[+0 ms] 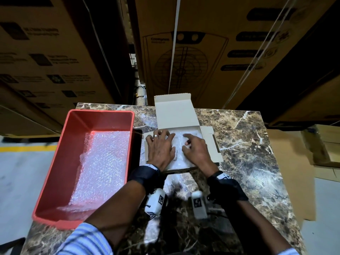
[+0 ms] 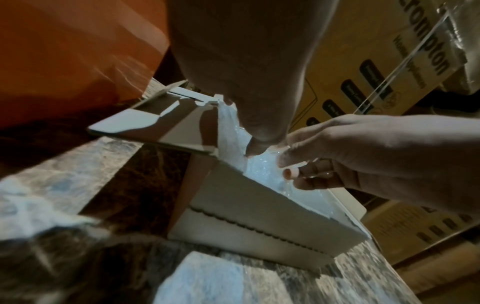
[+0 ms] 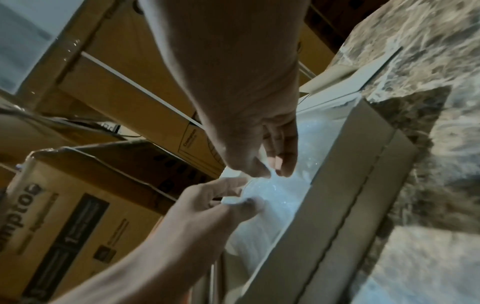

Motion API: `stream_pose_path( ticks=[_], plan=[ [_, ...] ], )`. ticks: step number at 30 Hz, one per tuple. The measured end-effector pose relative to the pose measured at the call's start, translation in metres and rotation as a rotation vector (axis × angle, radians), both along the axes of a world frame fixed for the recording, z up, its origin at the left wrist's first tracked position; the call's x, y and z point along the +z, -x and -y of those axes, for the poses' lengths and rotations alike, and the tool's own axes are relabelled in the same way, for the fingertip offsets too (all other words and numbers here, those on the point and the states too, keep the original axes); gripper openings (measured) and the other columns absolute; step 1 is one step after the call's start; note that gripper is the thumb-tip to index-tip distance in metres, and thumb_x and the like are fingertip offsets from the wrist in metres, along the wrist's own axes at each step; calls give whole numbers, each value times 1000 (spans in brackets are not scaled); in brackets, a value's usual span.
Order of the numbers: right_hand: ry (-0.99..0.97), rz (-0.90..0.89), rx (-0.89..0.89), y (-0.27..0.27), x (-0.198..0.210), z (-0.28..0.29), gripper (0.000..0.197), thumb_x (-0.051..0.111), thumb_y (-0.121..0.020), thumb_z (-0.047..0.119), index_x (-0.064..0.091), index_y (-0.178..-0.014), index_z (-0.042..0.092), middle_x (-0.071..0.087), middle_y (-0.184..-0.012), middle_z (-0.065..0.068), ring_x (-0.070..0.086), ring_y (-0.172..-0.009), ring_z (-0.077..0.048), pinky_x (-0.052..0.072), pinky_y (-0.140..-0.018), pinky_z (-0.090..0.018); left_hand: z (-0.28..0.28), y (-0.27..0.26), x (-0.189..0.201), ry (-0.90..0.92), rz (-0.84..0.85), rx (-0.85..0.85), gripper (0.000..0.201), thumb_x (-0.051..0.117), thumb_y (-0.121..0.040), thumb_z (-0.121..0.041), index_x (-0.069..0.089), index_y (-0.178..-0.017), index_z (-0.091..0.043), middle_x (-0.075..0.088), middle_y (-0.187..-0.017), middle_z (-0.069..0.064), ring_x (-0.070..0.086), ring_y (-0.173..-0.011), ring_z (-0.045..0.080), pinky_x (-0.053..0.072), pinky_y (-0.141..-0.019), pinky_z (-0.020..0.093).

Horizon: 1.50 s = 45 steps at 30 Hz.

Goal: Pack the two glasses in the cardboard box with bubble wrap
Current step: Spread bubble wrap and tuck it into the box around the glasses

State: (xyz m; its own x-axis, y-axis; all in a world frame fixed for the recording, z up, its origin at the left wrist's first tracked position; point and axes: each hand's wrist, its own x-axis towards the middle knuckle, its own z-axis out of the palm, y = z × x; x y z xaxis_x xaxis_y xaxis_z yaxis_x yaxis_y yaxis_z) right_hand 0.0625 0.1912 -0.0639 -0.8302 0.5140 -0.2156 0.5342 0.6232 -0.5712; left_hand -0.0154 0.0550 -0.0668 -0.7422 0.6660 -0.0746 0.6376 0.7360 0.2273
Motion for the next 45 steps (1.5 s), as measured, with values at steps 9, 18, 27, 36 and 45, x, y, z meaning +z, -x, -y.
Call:
stream_pose_path(
  ticks=[9,18,27,36,45],
  plan=[
    [-258,235,222,19,6,3,48,60,-99,25,52,-145,15,44,-141,-14,57,-122,-36,45,-100,-41,-3,6,5,26,16,15,49,64,-90,-41,58,-138,-32,50,-139,-6,35,-135,28,17,-93,44],
    [-61,342,315,14,4,-16,69,60,-100,31,27,-160,22,31,-147,-16,51,-130,-37,44,-106,-41,1,13,13,6,146,18,61,70,-88,-36,53,-146,-33,47,-146,-7,33,-137,28,22,-100,45],
    [-298,323,350,-8,-7,-2,87,73,-88,27,24,-160,31,45,-140,-9,58,-119,-34,48,-93,-40,24,21,19,146,306,-191,130,91,-75,-31,-2,-165,-25,10,-171,-2,9,-155,36,14,-122,54],
    [-63,61,209,-9,7,19,57,69,-92,21,52,-146,15,63,-119,-10,63,-106,-27,50,-90,-35,34,31,13,-198,420,-90,90,79,-82,-19,34,-159,-24,29,-162,3,32,-147,27,28,-120,49],
    [150,-10,78,8,1,68,52,69,-92,13,57,-142,19,63,-117,-8,61,-108,-25,48,-87,-28,33,27,6,-192,233,-49,47,73,-83,-10,67,-130,-12,65,-129,15,57,-121,38,48,-101,45]
  ],
)
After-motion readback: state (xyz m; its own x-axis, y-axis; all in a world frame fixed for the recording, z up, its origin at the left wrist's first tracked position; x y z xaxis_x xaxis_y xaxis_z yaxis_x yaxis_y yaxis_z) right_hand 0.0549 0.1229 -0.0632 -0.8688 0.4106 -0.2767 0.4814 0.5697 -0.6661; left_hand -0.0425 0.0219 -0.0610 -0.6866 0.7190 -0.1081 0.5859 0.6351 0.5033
